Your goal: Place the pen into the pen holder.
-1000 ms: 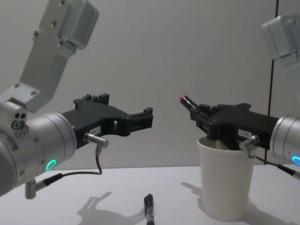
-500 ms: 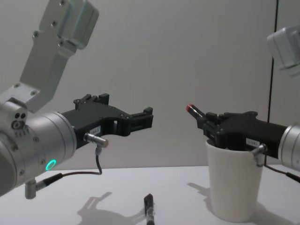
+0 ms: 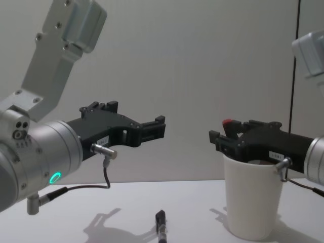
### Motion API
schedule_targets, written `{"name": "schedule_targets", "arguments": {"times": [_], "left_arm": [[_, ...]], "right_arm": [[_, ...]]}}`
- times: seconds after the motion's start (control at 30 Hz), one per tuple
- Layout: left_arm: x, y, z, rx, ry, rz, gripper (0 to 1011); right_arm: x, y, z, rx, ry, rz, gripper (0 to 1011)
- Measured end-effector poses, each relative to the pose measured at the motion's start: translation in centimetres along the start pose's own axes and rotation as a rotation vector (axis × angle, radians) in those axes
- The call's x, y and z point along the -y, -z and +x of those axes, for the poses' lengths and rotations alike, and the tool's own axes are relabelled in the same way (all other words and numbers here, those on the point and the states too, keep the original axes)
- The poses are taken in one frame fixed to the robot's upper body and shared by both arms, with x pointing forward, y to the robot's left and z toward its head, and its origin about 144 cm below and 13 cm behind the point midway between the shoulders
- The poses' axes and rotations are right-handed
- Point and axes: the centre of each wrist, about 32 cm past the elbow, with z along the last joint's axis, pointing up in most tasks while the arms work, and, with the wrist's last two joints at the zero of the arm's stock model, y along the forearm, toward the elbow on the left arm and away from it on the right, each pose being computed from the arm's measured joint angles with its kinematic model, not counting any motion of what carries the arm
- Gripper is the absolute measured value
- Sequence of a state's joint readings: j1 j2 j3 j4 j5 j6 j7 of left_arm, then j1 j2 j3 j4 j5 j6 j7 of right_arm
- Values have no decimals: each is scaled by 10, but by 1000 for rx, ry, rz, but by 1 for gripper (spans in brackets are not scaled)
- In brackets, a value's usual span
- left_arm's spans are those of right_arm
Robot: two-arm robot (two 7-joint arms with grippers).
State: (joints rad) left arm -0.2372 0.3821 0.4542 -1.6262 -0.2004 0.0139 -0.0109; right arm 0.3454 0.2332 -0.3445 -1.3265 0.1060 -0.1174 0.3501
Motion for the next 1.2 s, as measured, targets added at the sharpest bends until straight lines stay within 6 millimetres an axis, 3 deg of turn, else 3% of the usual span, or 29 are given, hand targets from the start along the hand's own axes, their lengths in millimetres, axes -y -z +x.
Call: {"name": "schedule_targets", "arguments": {"times": [0.37, 0.6, 0.77, 1.2], "left_arm": [[0, 0, 0, 0, 0, 0, 1001], [0, 0, 0, 0, 0, 0, 1001], [0, 0, 0, 0, 0, 0, 1001], [0, 0, 0, 0, 0, 0, 1001]], "right_arm": [[2, 0, 1, 1, 2, 0, 848], [14, -10, 9, -15, 4, 26, 1001], [43, -26, 26, -50, 27, 73, 1002], [100, -45, 53, -179, 34, 142, 1001]]}}
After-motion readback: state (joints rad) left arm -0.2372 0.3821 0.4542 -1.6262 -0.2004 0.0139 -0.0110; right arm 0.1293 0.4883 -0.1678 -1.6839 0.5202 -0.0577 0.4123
